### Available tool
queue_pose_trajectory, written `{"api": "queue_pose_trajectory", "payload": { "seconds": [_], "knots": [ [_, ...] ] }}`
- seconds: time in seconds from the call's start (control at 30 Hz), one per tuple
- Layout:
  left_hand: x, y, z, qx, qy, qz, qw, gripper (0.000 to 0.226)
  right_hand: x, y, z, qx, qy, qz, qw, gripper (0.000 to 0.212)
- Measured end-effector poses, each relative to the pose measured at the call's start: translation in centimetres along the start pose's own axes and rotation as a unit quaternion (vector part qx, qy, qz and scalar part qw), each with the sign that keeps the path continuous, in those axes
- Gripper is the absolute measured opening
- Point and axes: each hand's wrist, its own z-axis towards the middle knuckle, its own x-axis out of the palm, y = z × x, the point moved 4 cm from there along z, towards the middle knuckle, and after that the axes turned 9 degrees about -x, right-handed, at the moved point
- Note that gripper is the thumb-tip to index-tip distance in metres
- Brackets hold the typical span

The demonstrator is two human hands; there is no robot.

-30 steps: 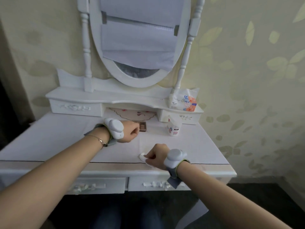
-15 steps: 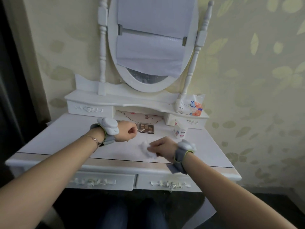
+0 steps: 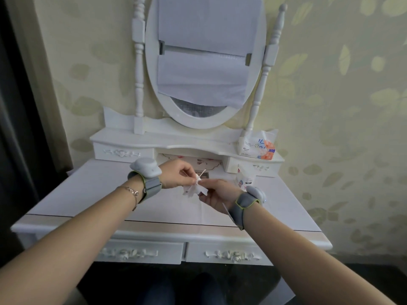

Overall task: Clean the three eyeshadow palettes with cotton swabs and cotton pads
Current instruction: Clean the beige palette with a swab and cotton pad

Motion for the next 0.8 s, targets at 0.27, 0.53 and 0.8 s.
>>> {"api": "queue_pose_trajectory", "payload": {
  "seconds": [0.27, 0.53, 0.8],
  "knots": [
    [-1.6, -0.2, -0.4, 0.01, -0.04, -0.046, 0.998, 0.009, 0.7, 0.4, -0.3, -0.044, 0.099, 0.062, 0.992, 0.021],
    [-2.4, 0.2, -1.3, -0.029, -0.02, -0.169, 0.985, 0.026, 1.5, 1.2, 0.8, -0.042, 0.021, -0.045, 0.998, 0.024],
    [-5.1, 3.3, -4.4, -0.091, -0.083, -0.233, 0.965, 0.01, 6.3, 1.0, 2.2, -0.068, 0.068, -0.183, 0.978, 0.028]
  ]
}}
